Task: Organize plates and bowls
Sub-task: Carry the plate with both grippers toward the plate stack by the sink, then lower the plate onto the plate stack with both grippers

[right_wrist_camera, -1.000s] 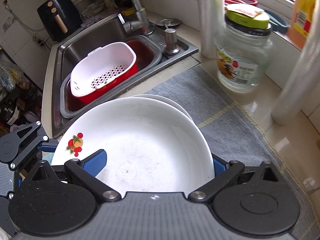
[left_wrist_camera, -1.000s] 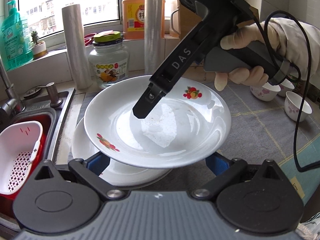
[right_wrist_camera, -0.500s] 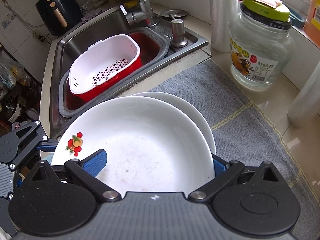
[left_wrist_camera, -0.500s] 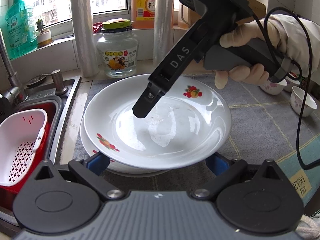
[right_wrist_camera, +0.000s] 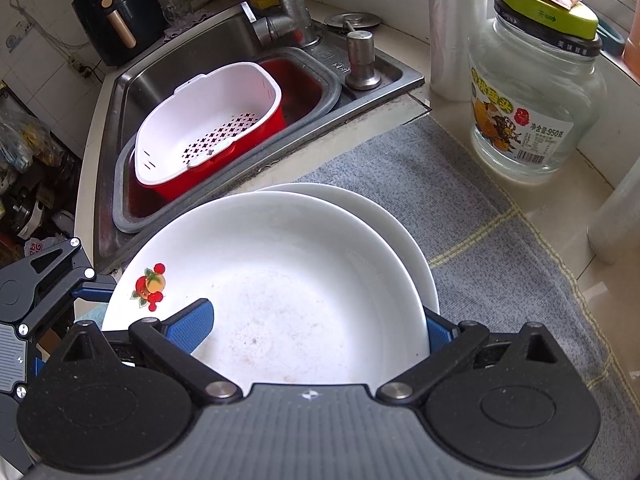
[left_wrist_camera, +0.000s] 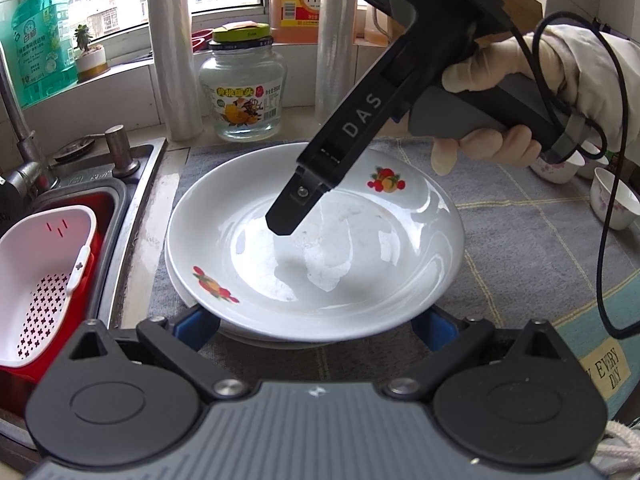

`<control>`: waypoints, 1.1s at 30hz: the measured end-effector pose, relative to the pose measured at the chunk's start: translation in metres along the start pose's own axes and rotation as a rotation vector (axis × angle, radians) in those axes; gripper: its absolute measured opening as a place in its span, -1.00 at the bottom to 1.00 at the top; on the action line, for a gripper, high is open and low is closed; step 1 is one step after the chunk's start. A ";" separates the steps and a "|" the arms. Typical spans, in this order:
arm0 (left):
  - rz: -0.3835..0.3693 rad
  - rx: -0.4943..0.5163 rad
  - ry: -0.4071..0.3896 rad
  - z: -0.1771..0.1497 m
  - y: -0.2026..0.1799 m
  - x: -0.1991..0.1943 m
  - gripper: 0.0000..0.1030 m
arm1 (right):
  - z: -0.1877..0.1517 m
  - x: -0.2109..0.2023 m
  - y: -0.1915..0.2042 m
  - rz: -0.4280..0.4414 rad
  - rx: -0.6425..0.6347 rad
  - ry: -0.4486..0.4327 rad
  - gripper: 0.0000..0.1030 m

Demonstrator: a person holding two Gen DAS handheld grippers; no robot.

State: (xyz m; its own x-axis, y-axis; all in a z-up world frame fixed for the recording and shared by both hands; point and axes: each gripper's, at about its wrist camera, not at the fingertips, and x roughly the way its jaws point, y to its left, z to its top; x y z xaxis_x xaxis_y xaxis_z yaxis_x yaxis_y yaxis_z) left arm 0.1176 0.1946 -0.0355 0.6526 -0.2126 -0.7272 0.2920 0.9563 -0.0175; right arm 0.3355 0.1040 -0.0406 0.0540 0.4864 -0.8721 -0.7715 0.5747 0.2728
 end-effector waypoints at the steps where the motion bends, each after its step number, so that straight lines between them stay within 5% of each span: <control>1: 0.000 -0.001 0.002 0.000 0.000 0.000 0.95 | 0.000 0.000 0.001 -0.002 -0.003 0.001 1.00; 33: 0.016 -0.006 0.025 0.000 0.013 -0.006 0.96 | 0.004 0.013 0.009 -0.021 -0.026 0.029 1.00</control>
State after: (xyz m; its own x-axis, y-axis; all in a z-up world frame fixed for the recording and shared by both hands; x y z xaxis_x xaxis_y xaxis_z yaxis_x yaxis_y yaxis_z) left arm 0.1171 0.2087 -0.0313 0.6393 -0.1923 -0.7446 0.2772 0.9608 -0.0101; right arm 0.3323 0.1181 -0.0478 0.0520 0.4553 -0.8888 -0.7865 0.5671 0.2445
